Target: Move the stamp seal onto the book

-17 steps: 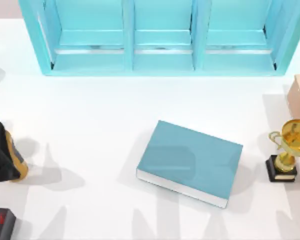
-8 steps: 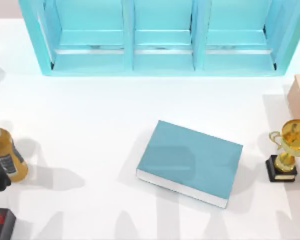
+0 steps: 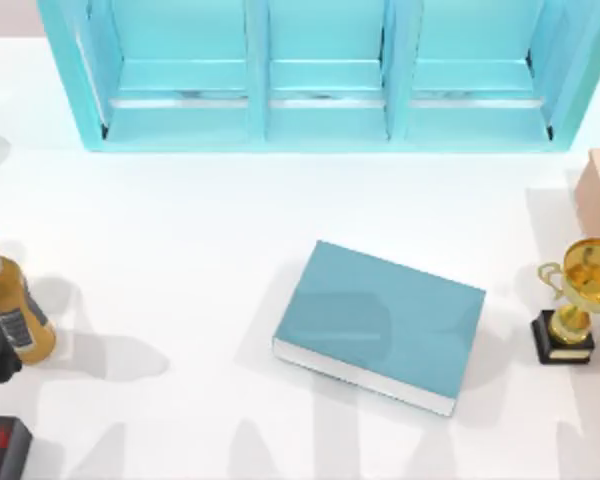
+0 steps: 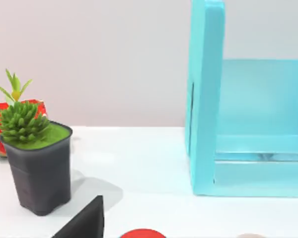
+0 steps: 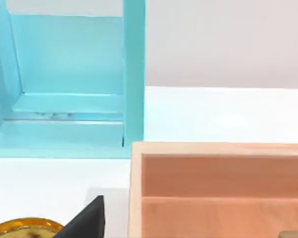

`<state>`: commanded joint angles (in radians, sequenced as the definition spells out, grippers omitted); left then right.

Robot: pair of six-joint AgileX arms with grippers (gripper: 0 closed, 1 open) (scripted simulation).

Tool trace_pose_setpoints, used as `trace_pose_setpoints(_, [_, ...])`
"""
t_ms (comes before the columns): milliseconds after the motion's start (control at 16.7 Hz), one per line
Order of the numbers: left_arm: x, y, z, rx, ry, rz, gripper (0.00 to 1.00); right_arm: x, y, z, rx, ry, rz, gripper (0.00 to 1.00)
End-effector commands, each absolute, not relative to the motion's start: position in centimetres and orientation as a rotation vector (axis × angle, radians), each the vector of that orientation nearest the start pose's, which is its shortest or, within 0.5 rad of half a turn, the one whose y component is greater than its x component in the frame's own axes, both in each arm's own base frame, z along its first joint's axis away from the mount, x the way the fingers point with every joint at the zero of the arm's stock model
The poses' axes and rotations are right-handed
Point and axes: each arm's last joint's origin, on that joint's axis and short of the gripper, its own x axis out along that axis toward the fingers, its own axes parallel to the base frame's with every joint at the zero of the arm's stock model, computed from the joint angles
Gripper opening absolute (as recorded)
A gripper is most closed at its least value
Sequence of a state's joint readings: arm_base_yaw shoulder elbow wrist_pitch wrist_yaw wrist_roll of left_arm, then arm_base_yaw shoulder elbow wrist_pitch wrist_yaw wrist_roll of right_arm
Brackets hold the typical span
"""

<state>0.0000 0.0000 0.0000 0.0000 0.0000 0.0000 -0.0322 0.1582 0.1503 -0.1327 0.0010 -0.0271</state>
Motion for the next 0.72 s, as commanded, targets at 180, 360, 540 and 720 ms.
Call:
trace_pose_setpoints(180, [10.6, -0.1, 16.0, 0.000, 0.000, 0.000, 1.00, 12.1, -0.9, 21.7, -0.048, 0.325, -0.061, 1.00])
trace_pose_setpoints(360, [10.6, -0.1, 16.0, 0.000, 0.000, 0.000, 1.00, 14.8, -1.7, 24.8, -0.067, 0.562, -0.086, 1.00])
trace_pose_setpoints(540, [10.6, -0.1, 16.0, 0.000, 0.000, 0.000, 1.00, 18.9, -3.0, 27.1, -0.073, 0.821, -0.097, 1.00])
trace_pose_setpoints(720, [10.6, -0.1, 16.0, 0.000, 0.000, 0.000, 1.00, 23.8, -4.8, 27.8, -0.063, 1.073, -0.090, 1.00])
